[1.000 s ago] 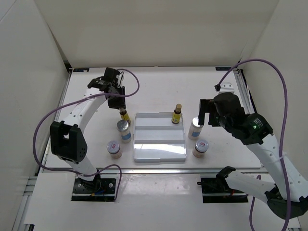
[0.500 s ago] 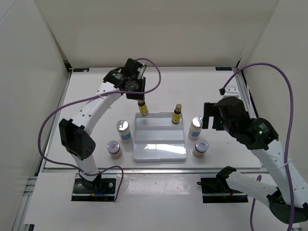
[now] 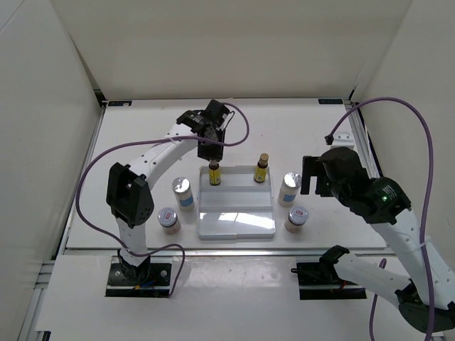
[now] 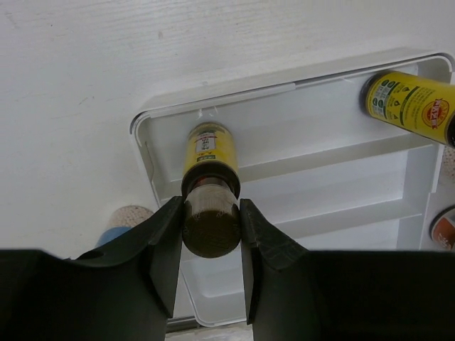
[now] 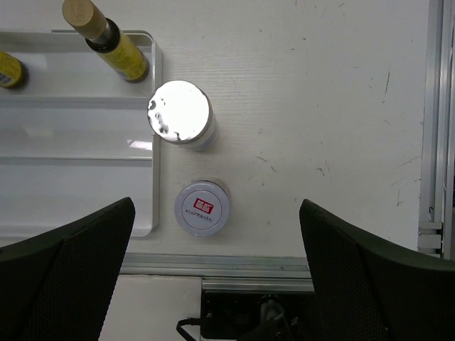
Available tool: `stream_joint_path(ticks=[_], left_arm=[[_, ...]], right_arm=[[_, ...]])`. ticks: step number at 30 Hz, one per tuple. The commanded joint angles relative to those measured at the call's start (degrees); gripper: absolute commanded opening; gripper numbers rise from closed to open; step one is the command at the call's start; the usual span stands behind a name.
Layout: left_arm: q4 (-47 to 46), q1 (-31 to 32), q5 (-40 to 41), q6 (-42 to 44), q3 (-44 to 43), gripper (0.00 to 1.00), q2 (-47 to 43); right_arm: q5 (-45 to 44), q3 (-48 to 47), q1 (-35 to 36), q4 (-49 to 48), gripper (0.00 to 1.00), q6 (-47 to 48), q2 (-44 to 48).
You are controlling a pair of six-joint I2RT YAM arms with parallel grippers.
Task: Organize the condiment bottles
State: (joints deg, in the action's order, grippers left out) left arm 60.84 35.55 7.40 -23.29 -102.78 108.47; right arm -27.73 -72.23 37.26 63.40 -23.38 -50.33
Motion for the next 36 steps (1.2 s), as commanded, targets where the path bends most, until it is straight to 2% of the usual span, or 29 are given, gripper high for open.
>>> stream_joint_path(ticks=[1, 2, 4, 5, 9, 13, 16, 18, 22, 26, 31, 35, 36], left_arm=[[-1.07, -0.13, 2.97, -1.23, 0.57, 0.41, -0.54], [-1.07, -0.13, 2.97, -1.23, 0.57, 0.58, -0.54], [-1.07, -0.13, 2.97, -1.76, 1.18, 0.73, -0.54], [-1.07, -0.13, 2.97, -1.76, 1.18, 0.99, -1.06], [0.33, -0.13, 2.97, -1.76, -1.43, 1.00, -2.63], [2.53, -0.13, 2.97, -1.24, -4.70, 1.00, -9.31], [2.53, -0.13, 5.78, -0.71, -4.10, 1.00, -16.43], [2.53, -0.13, 9.62, -0.18, -2.26, 1.00, -20.72], [2.53, -0.74, 16.41, -0.18, 7.47, 1.00, -25.66], [2.00, -2.33, 15.11, -0.18, 14.95, 1.00, -27.08], [0.25, -3.12, 13.17, -0.79, 20.33, 1.00, -27.61], [-2.38, -3.12, 13.17, -0.79, 24.03, 0.97, -28.66], [-2.39, -3.64, 12.65, -0.79, 24.55, 0.97, -29.27]], right_arm=[[1.43, 1.47, 0.10, 0.15, 1.00, -0.79, -1.26], [1.97, 1.47, 0.10, 0.15, 1.00, -0.79, -1.96], [1.97, 2.87, 0.10, 0.15, 1.00, -1.32, -4.16], [2.58, 4.19, 0.10, 0.15, 1.00, -1.84, -4.78], [4.17, 6.65, 0.10, -2.31, 1.00, -1.85, -7.32], [6.45, 8.68, -0.95, -5.90, 1.00, -0.79, -8.56], [7.77, 8.68, -2.96, -7.23, 1.00, 0.44, -10.92], [8.39, 8.68, -3.85, -8.02, 1.00, 0.96, -12.59], [14.18, 8.68, -7.01, -12.84, 1.00, 2.72, -15.40], [17.26, 7.28, -8.78, -14.18, 1.00, 2.72, -19.70], [17.27, 4.90, -9.31, -14.70, 1.00, 2.72, -26.47], [16.56, 3.76, -9.83, -14.70, 0.94, 2.72, -28.51], [16.04, 3.24, -9.83, -14.70, 0.90, 2.72, -28.51]])
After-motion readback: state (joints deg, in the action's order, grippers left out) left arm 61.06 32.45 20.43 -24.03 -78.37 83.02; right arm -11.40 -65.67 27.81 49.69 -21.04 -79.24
